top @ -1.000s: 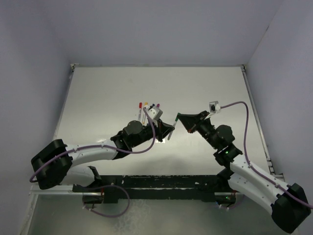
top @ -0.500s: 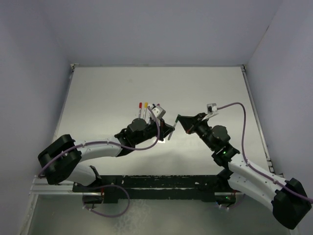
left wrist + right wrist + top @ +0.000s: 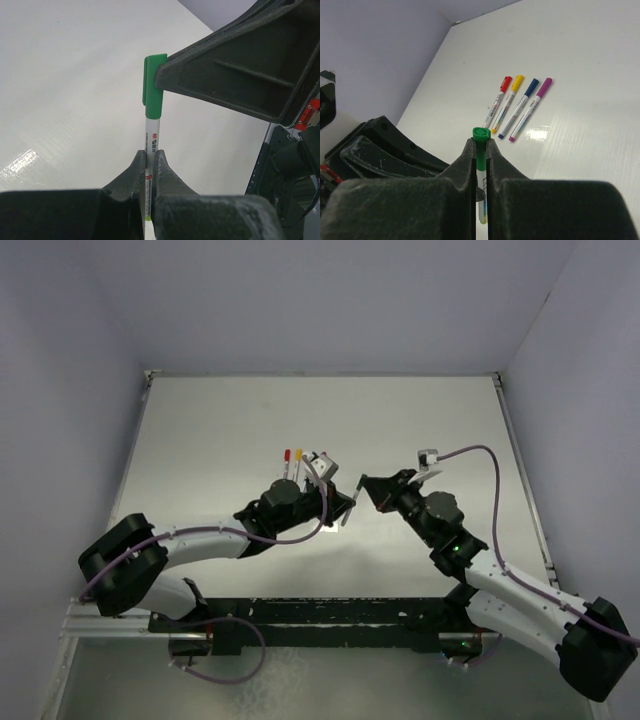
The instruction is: Insert the pens into the pen caps
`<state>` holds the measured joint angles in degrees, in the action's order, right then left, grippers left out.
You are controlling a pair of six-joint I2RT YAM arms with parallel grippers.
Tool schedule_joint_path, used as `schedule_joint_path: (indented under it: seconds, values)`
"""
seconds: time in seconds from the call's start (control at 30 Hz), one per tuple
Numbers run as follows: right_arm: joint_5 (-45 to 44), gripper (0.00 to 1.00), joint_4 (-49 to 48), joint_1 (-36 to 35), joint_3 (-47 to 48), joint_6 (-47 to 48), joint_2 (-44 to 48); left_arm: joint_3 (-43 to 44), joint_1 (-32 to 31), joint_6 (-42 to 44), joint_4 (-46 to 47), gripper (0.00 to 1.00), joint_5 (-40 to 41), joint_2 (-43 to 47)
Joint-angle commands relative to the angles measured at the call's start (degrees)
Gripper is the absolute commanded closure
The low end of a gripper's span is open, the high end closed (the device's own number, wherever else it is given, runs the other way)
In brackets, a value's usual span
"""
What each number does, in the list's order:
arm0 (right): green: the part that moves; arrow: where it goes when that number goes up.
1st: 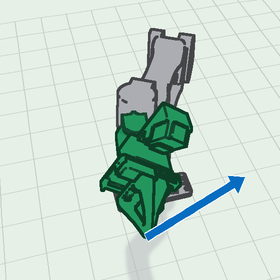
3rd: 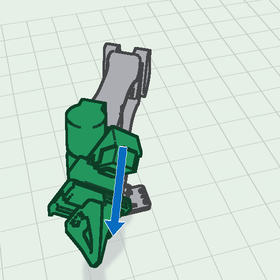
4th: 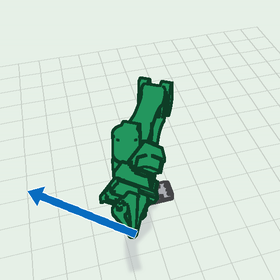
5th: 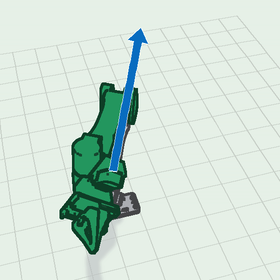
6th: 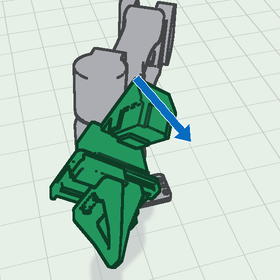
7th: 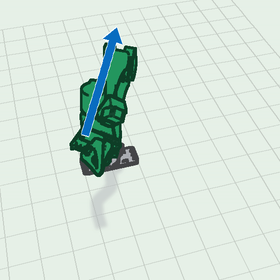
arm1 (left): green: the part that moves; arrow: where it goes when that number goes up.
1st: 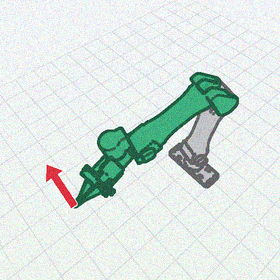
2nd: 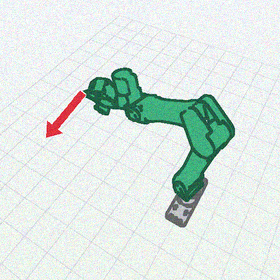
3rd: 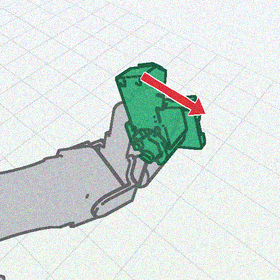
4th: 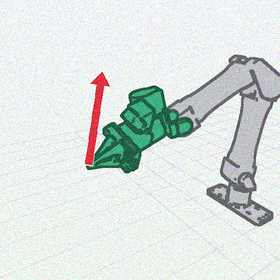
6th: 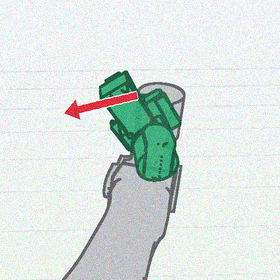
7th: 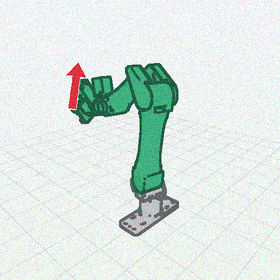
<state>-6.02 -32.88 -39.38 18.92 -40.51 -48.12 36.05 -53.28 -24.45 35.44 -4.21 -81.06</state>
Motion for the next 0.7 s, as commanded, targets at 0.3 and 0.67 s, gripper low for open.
schedule_joint_path:
  seconds: [0.3,0.67]
  values:
    - [-7.5,0.47,18.1,-2.5,18.7,11.0,3.5,4.8,2.5,-4.2,-5.6,1.00,10.7,-3.8]
    - [-17.4,0.28,32.9,-2.5,21.3,11.6,12.3,20.4,5.3,-3.3,-25.3,1.00,17.5,-15.0]
